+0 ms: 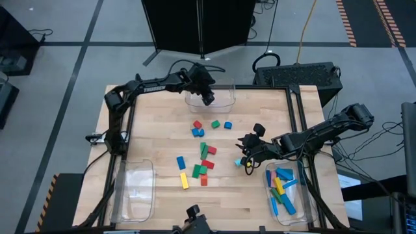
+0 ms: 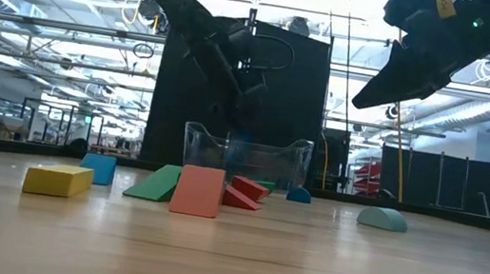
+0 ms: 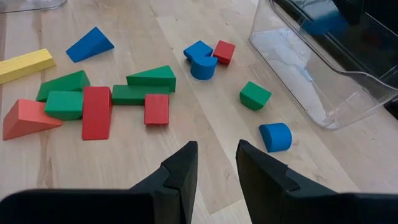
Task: Sort blocks by size
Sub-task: Put the dark blue triangle block into the top transparent bin, then put the green triangle block into the top transparent bin
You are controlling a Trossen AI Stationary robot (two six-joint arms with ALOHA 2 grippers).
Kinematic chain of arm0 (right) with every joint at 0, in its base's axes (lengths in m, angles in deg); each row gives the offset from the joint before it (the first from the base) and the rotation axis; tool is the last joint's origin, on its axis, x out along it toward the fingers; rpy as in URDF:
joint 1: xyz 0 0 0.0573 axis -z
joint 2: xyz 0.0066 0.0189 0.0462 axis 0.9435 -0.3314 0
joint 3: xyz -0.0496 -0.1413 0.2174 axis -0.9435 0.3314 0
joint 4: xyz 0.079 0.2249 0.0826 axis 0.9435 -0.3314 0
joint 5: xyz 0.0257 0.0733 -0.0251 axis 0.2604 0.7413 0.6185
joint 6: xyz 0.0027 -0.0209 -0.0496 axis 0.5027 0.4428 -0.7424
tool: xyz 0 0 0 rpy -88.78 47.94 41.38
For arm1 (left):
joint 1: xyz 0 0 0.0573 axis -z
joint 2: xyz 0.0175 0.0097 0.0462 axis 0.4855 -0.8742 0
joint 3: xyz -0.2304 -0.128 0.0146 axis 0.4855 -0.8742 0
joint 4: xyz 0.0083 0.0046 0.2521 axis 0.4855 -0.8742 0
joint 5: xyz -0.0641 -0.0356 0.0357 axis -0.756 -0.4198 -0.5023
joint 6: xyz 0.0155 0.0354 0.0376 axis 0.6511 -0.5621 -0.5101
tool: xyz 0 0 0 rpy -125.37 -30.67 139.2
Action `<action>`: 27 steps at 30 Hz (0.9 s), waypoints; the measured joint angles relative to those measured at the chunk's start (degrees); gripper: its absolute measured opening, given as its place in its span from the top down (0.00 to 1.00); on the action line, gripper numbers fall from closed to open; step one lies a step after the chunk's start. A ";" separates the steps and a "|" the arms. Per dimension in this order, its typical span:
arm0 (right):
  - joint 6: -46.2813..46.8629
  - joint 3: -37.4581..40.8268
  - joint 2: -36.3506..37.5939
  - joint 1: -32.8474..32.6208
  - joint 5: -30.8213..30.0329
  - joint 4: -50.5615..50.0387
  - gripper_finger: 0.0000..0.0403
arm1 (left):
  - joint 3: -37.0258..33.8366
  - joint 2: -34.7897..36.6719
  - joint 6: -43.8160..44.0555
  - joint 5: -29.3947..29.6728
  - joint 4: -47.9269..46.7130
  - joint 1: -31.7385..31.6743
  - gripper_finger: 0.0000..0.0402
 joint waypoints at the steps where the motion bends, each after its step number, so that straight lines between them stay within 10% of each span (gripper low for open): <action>1: 0.02 0.00 0.00 0.00 -0.02 0.02 0.74 | 0.00 0.00 -0.01 0.00 -0.03 0.00 0.55; 27: 0.63 0.00 -5.68 -0.02 0.24 -1.03 0.74 | -0.57 10.20 -2.84 0.42 -14.55 4.66 0.54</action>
